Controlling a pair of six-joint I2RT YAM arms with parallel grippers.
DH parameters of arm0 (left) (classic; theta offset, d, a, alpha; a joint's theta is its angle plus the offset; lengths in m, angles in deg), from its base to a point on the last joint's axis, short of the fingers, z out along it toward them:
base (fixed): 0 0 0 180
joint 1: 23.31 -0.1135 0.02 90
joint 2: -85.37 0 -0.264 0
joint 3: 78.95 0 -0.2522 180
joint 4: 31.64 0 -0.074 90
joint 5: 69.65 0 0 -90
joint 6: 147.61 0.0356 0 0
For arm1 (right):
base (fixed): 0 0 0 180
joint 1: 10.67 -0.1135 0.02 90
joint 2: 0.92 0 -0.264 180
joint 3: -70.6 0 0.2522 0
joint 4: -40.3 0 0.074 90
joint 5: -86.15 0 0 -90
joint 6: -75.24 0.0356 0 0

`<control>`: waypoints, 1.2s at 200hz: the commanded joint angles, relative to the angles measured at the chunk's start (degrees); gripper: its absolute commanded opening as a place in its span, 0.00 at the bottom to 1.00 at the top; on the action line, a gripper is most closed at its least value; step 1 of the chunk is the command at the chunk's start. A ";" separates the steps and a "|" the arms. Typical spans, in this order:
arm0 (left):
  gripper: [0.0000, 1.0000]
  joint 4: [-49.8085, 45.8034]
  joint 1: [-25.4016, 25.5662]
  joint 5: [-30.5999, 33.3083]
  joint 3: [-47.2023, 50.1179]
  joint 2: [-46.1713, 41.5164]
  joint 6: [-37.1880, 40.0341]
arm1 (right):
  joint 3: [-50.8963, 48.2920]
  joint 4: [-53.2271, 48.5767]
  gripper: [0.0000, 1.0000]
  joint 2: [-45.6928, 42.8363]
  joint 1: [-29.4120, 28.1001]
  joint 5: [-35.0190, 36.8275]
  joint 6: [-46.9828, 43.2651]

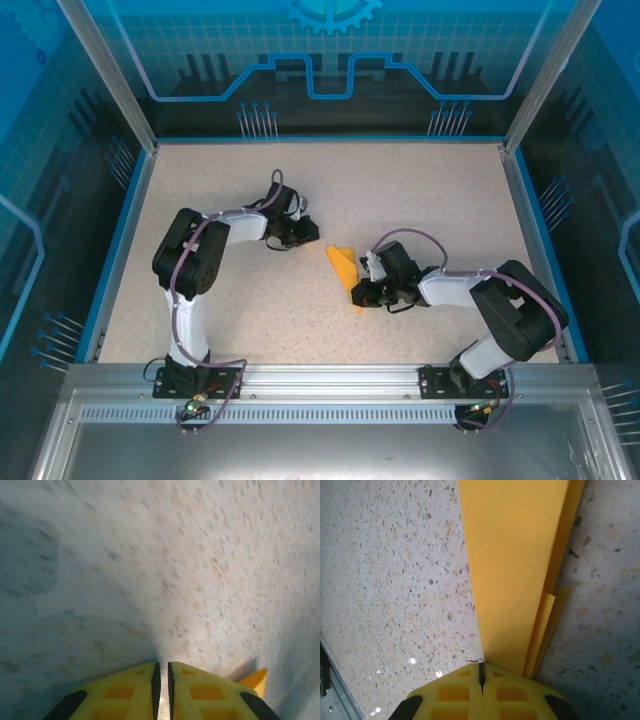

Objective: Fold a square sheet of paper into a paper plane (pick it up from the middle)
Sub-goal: Fold the wing for the fifth time at the center of the table, then turn over a paper plane at the center of the table.

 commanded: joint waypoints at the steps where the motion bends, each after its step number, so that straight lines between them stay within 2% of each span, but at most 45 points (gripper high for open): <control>1: 0.18 -4.00 -2.67 9.75 -0.95 0.57 3.65 | -3.16 -12.60 0.05 1.46 0.63 2.87 -0.42; 24: 0.23 -6.57 -2.53 8.93 -2.03 -4.10 3.38 | -2.03 -9.76 0.08 -1.32 0.49 0.72 0.65; 41: 0.33 -9.85 -1.54 9.72 -2.44 -7.67 2.75 | -0.03 -8.49 0.14 -5.46 0.45 0.15 2.05; 59: 0.45 -14.93 0.72 13.27 -3.14 -10.60 2.20 | 2.98 -10.25 0.30 -11.48 0.43 2.77 2.73; 84: 0.58 -20.96 4.92 17.62 -3.84 -12.95 0.30 | 6.03 -16.70 0.61 -20.62 1.14 13.27 2.86; 106: 0.66 -24.63 8.99 20.98 -4.23 -13.61 -2.31 | 6.52 -22.30 0.73 -26.86 2.87 21.78 2.25; 126: 0.73 -27.54 12.83 23.08 -5.09 -13.50 -6.15 | 5.93 -27.07 0.78 -30.48 5.38 26.79 2.69; 143: 0.82 -30.00 16.35 24.75 -6.63 -12.53 -9.25 | 5.63 -30.20 0.80 -31.23 8.03 27.20 2.95; 169: 0.96 -36.27 22.01 30.94 -12.06 -9.50 -12.80 | 3.78 -31.52 0.85 -30.64 11.17 27.75 4.44; 193: 0.99 -40.43 25.82 34.53 -17.00 -5.55 -14.37 | 1.49 -30.93 0.88 -30.42 13.38 27.89 5.76; 240: 0.98 -50.16 29.86 35.33 -28.59 4.44 -16.70 | -1.16 -30.27 0.89 -32.08 15.72 28.04 6.44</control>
